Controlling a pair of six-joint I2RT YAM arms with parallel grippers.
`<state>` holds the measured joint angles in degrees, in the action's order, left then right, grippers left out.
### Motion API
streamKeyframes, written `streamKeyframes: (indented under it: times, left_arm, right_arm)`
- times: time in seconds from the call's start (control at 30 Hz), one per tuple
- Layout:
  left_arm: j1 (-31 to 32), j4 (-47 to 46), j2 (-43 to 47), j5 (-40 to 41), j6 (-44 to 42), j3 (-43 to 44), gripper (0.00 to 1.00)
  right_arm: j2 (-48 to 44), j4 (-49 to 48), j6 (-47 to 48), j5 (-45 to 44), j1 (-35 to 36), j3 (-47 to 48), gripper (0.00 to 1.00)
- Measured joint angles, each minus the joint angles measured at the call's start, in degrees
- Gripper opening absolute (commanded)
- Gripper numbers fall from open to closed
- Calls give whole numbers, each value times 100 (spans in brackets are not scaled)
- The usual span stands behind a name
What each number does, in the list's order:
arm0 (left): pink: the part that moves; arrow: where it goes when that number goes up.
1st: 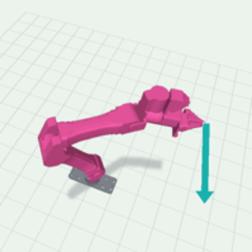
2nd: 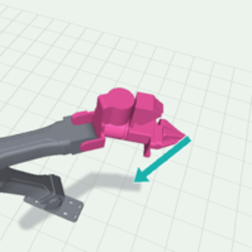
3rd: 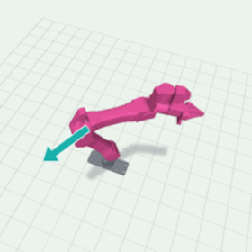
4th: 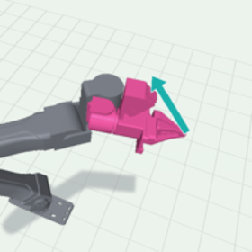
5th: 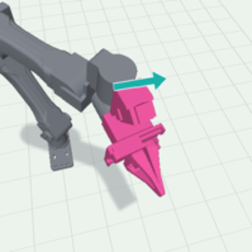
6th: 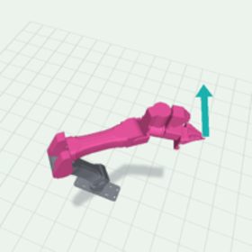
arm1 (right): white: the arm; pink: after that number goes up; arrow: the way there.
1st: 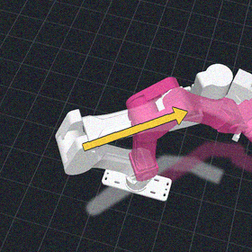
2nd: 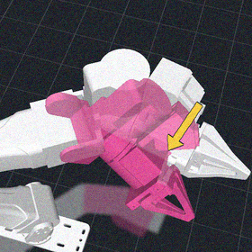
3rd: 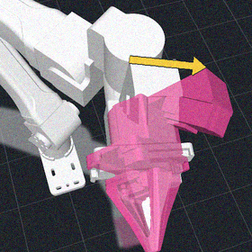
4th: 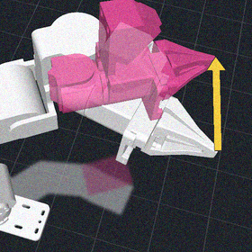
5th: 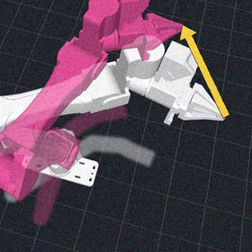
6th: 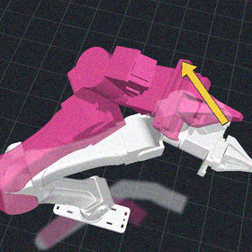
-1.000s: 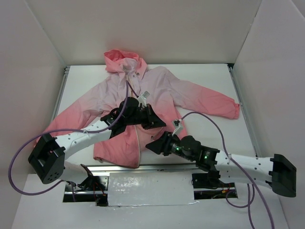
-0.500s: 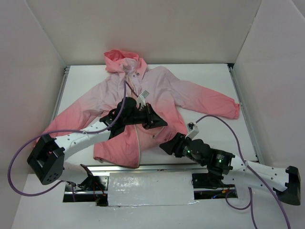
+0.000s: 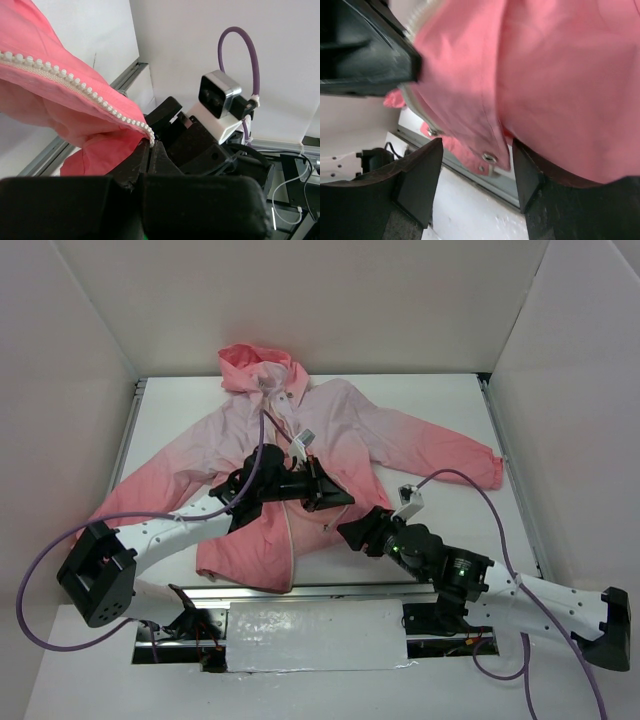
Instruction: Zip up the jacket
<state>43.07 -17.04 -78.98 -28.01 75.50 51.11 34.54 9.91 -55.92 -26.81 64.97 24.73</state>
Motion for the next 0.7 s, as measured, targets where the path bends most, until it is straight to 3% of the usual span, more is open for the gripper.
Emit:
streamKeyframes:
  times: [0.23,0.3,0.37,0.47,0.5,0.53,0.57,0.7]
  left_arm:
    - [44,-323,0,-157,212,-98,0]
    - [57,-428,0,-192,282,-138,0]
    - [66,-494,0,-205,302,-166,0]
    - [66,-525,0,-212,297,-166,0]
    - [66,-522,0,-216,286,-166,7]
    - [66,-501,0,-219,269,-160,31]
    - [63,-448,0,-219,186,-144,42]
    - [57,-42,-4,-225,-81,92,70]
  right_arm:
    - [15,-1091,444,299,-216,-299,48]
    - [-63,-1279,531,420,-293,-378,37]
    - [-76,-1416,619,538,-398,-378,7]
    - [-79,-1523,645,649,-448,-378,1]
    - [-85,-1526,647,671,-448,-378,0]
    - [-105,-1517,638,682,-448,-378,0]
    - [-133,-1493,634,697,-448,-380,0]
    - [-428,-1403,588,708,-448,-402,0]
